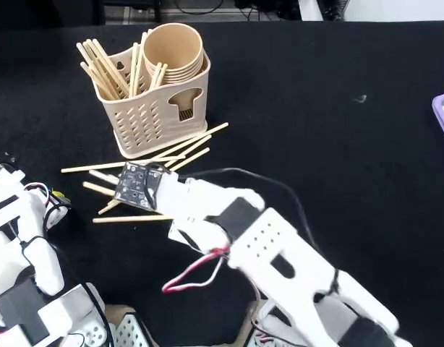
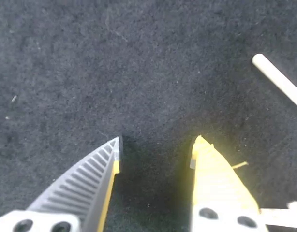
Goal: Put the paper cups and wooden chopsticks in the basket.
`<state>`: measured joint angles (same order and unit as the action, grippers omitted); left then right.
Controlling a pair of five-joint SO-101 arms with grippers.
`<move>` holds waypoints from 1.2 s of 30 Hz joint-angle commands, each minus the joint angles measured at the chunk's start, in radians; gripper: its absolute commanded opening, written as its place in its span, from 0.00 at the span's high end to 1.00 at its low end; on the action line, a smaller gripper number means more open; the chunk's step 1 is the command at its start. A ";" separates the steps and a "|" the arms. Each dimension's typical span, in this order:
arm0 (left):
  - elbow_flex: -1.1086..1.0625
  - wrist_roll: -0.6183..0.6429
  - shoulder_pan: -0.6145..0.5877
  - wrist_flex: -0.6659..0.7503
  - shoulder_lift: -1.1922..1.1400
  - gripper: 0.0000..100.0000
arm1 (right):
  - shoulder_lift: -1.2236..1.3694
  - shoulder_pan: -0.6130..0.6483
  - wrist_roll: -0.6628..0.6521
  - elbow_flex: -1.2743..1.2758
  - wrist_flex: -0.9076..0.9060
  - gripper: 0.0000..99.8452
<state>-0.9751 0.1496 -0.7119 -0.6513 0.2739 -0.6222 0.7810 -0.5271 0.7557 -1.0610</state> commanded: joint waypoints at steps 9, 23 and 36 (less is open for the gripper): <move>0.030 -0.009 -0.019 0.009 -0.002 0.76 | -0.028 -0.020 0.002 0.090 0.011 0.99; 0.030 -0.009 -0.019 0.009 -0.002 0.76 | 0.443 -0.130 0.006 0.042 0.043 0.79; 0.030 -0.009 -0.019 0.009 -0.002 0.76 | 0.504 0.023 0.071 -0.039 0.084 0.66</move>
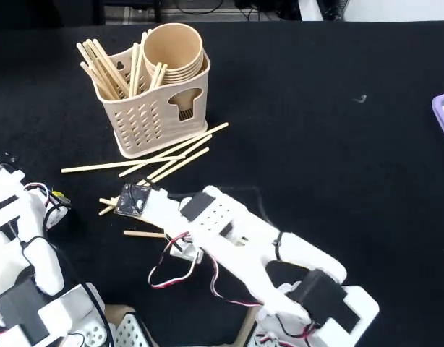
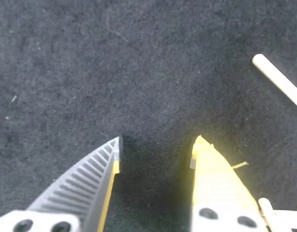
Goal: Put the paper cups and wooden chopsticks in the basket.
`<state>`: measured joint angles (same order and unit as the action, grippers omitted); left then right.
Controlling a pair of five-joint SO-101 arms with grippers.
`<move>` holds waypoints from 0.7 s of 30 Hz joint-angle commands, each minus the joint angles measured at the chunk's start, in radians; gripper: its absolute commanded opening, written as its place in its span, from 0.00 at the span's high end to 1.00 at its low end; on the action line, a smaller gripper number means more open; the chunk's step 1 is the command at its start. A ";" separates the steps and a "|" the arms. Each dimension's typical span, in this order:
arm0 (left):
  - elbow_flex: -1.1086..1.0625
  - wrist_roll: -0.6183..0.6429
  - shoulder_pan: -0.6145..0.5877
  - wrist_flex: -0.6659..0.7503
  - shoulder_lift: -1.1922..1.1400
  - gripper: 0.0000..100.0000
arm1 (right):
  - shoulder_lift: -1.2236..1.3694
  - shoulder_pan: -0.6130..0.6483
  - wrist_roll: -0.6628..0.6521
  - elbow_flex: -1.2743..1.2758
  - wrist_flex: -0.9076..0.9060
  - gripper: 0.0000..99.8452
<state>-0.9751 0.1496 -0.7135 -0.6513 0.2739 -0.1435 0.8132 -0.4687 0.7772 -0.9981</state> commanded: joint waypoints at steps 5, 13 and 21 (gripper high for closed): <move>0.030 -0.009 -0.018 0.009 -0.002 0.76 | 0.143 -0.063 -0.037 -0.125 0.051 0.54; 0.030 -0.009 -0.018 0.009 -0.002 0.76 | 0.280 -0.061 -0.063 -0.183 0.049 0.66; 0.031 -0.009 -0.018 0.009 -0.002 0.76 | 0.277 -0.002 -0.063 -0.206 0.002 0.99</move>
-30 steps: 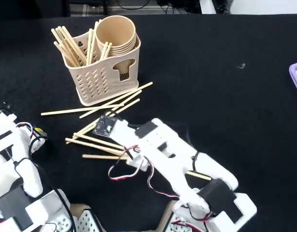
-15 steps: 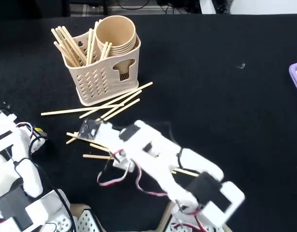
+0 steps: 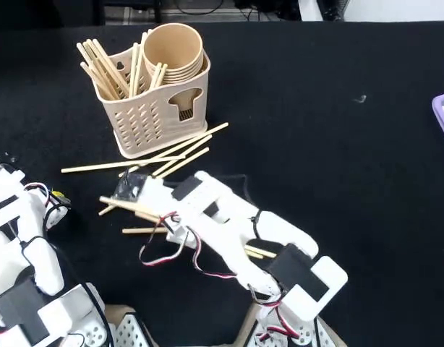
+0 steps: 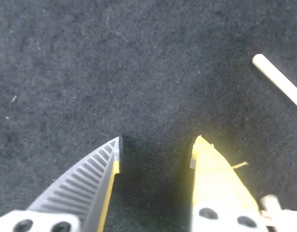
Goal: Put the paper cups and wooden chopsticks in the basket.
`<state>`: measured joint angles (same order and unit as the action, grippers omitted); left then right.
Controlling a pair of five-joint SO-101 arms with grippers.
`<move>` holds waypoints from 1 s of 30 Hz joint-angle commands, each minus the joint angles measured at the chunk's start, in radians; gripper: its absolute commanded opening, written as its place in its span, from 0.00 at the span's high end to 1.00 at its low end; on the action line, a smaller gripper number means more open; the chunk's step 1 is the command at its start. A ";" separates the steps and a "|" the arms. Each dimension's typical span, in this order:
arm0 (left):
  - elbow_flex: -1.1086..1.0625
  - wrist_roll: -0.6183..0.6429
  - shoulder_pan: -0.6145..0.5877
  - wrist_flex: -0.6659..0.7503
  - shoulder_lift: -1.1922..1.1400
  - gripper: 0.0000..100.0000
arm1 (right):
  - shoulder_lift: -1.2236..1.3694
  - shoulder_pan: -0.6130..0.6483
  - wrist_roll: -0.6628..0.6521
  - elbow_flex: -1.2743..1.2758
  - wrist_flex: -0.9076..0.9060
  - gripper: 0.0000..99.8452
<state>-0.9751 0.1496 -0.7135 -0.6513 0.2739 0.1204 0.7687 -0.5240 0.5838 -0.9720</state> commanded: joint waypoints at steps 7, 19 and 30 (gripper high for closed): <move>0.031 -0.009 -0.018 0.009 -0.002 0.76 | -0.084 0.043 -0.008 -0.019 -0.034 0.99; 0.031 -0.009 -0.018 0.009 -0.002 0.76 | -0.297 0.041 -0.006 -0.042 -0.080 0.99; 0.031 -0.009 -0.018 0.009 -0.002 0.76 | -0.535 -0.040 0.054 -0.124 -0.077 0.99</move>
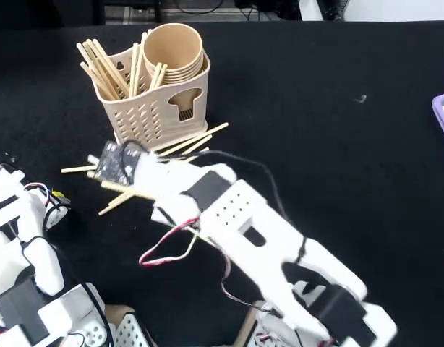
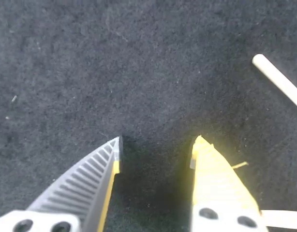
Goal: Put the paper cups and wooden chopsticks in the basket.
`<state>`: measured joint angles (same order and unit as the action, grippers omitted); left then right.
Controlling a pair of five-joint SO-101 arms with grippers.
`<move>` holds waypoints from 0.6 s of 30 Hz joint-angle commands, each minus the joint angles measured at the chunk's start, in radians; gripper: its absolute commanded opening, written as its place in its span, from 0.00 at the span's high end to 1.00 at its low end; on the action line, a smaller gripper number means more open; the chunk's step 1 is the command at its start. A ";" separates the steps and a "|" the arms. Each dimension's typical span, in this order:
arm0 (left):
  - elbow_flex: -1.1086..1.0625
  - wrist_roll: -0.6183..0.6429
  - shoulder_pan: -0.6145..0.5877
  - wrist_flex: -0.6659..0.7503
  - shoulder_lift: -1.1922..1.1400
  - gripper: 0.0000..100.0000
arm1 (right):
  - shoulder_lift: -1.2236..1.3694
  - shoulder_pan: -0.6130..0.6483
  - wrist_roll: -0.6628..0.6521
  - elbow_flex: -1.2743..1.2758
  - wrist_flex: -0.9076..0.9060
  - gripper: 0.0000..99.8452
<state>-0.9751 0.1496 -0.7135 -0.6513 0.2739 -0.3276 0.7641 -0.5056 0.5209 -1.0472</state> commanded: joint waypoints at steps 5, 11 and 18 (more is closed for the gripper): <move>0.031 -0.009 -0.018 0.009 -0.002 0.76 | -0.160 -0.029 0.091 -0.091 -0.005 0.99; 0.031 -0.009 -0.018 0.009 -0.002 0.76 | -0.188 -0.025 0.163 -0.102 -0.002 0.99; 0.031 -0.009 -0.018 0.009 -0.002 0.76 | -0.189 -0.021 0.190 -0.228 -0.002 0.99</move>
<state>-0.9751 0.1496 -0.7135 -0.6513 0.2739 -0.4626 0.7488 -0.3245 0.4150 -1.0472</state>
